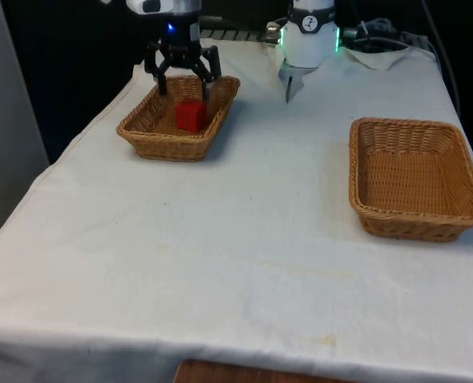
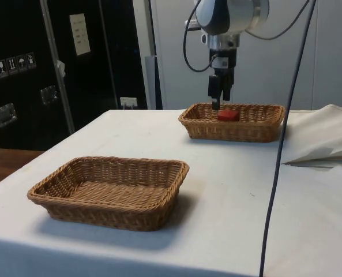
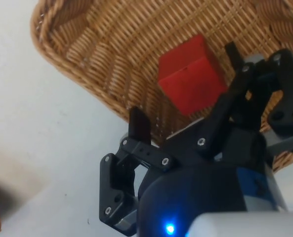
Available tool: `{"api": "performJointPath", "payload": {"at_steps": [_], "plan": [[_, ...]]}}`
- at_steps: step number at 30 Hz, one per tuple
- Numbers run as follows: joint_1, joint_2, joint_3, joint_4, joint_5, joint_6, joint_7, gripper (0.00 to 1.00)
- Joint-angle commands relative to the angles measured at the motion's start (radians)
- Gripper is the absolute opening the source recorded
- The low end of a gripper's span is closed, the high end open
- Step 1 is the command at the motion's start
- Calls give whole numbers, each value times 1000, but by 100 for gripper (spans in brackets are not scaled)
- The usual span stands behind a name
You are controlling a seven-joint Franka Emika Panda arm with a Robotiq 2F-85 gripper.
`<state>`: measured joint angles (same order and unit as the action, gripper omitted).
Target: Pick up the red cube and place it into the right basket.
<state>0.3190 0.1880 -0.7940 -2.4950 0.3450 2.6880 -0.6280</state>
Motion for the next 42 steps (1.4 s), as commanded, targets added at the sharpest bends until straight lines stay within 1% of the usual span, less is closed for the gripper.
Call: {"api": "performJointPath", "payload": {"at_steps": [1, 6, 7, 8, 10, 14, 16, 17, 18, 25, 26, 27, 35, 36, 37, 40, 42], "plan": [[10, -4, -13, 14, -33, -22, 19, 100], [10, -36, -3, 26, -74, -56, 33, 100], [1, -34, 4, 22, -44, -46, 12, 100], [10, -42, -1, 27, -81, -61, 34, 100], [8, -55, 4, 26, -94, -67, 35, 100], [8, -88, 15, 25, -123, -84, 37, 100], [7, -99, 20, 24, -131, -89, 39, 100], [1, -104, 25, 24, -112, -92, 21, 100], [7, -105, 23, 23, -136, -92, 40, 100], [5, -144, 47, 19, -166, -102, 42, 100], [1, -145, 49, 19, -140, -103, 21, 100], [5, -149, 50, 19, -170, -103, 43, 100], [1, -190, 76, 15, -218, -111, 63, 100], [1, -191, 76, 16, -194, -115, 44, 100], [1, -194, 78, 15, -223, -112, 65, 100], [1, -205, 85, 15, -237, -113, 68, 100], [0, -218, 96, 16, -257, -115, 85, 100]]}}
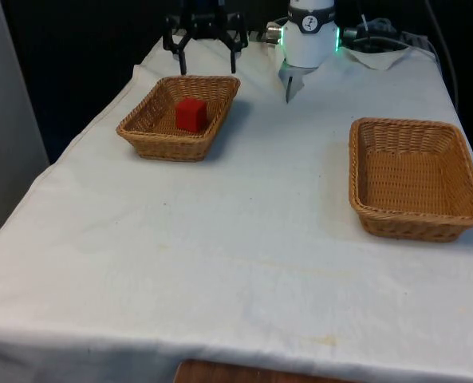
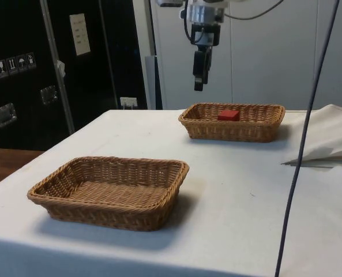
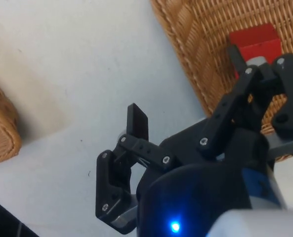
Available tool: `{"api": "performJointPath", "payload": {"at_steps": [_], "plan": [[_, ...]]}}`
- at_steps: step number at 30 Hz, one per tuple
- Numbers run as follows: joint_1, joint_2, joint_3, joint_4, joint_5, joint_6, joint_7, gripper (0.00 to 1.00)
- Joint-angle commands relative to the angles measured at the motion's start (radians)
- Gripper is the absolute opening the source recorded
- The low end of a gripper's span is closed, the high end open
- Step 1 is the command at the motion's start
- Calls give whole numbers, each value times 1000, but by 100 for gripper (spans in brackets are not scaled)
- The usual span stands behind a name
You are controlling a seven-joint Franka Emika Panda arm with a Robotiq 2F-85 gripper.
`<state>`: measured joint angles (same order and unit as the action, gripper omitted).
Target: Pick up the red cube and place it into the right basket.
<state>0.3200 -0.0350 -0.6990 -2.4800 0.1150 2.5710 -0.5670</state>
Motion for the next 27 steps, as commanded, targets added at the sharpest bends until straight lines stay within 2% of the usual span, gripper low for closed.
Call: {"api": "performJointPath", "payload": {"at_steps": [1, 2, 3, 5, 9, 10, 11, 14, 18, 19, 20, 25, 27], "plan": [[-1, 0, 5, 1, -35, 1, 33, 100], [-1, -6, 10, 2, -44, -1, 43, 100], [0, -11, 9, -1, -17, -2, 18, 100], [-2, -26, 27, 1, -76, -8, 79, 100], [-4, -65, 53, 0, -125, -35, 138, 100], [0, -72, 51, -4, -106, -37, 121, 100], [-4, -72, 58, 0, -133, -43, 149, 100], [-3, -91, 71, 2, -151, -63, 177, 100], [-4, -107, 86, 5, -161, -90, 207, 100], [0, -110, 81, 0, -144, -80, 185, 100], [-4, -111, 92, 9, -161, -102, 217, 100], [-3, -114, 104, 18, -158, -137, 251, 100], [0, -115, 102, 18, -144, -136, 238, 100]]}}
